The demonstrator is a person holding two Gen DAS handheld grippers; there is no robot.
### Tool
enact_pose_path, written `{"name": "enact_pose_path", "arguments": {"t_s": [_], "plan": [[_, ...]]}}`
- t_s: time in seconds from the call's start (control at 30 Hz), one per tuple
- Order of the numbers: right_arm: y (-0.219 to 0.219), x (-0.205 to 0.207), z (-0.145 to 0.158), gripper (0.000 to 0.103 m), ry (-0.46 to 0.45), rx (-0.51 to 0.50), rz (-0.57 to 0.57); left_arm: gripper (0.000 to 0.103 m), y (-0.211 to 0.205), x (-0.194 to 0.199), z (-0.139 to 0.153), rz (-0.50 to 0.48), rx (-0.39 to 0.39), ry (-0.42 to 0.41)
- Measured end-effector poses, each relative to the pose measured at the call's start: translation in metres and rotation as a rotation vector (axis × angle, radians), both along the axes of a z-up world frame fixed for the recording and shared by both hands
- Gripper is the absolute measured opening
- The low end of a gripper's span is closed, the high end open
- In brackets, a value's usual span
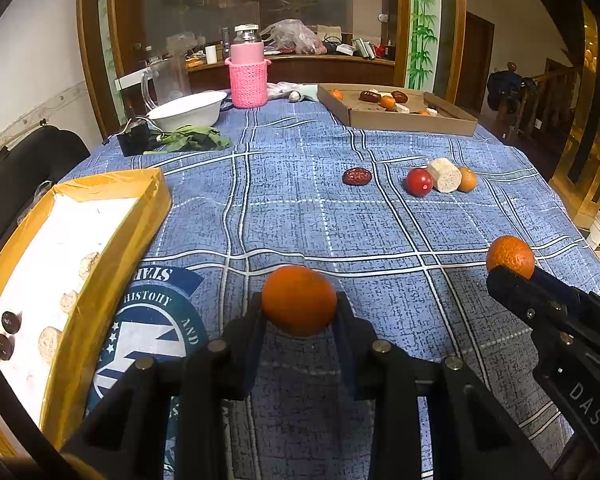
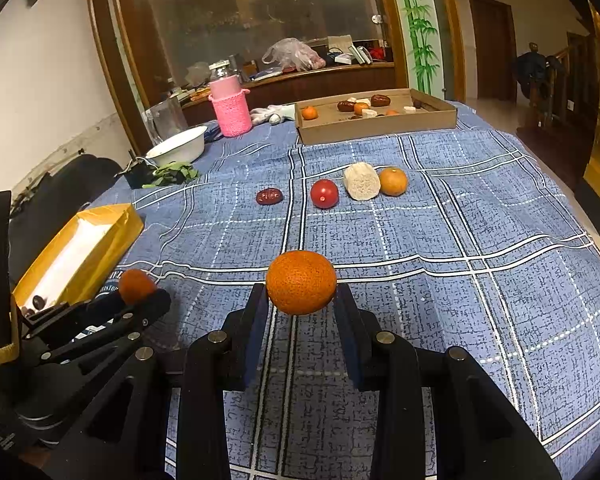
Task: Organize fruits
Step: 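Carry the orange with the left tool while the right tool carries its orange to the tray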
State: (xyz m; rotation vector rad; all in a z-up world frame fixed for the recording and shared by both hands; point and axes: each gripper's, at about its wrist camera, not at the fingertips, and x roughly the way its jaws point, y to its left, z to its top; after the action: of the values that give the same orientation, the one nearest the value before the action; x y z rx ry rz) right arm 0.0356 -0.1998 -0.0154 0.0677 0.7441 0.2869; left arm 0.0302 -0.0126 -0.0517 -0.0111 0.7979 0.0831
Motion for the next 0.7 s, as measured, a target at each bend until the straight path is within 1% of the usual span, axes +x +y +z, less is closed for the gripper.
{"name": "enact_pose_path", "arguments": {"t_s": [0.3, 0.7], "plan": [[0.0009, -0.0001, 0.0002, 0.033, -0.01, -0.001, 0.0, 0.035, 0.0003, -0.0002, -0.0002, 0.002, 0.001, -0.001], [0.003, -0.0025, 0.0021, 0.033, -0.025, -0.021, 0.001, 0.035, 0.0007, -0.0027, 0.0035, 0.012, 0.0, -0.024]]}}
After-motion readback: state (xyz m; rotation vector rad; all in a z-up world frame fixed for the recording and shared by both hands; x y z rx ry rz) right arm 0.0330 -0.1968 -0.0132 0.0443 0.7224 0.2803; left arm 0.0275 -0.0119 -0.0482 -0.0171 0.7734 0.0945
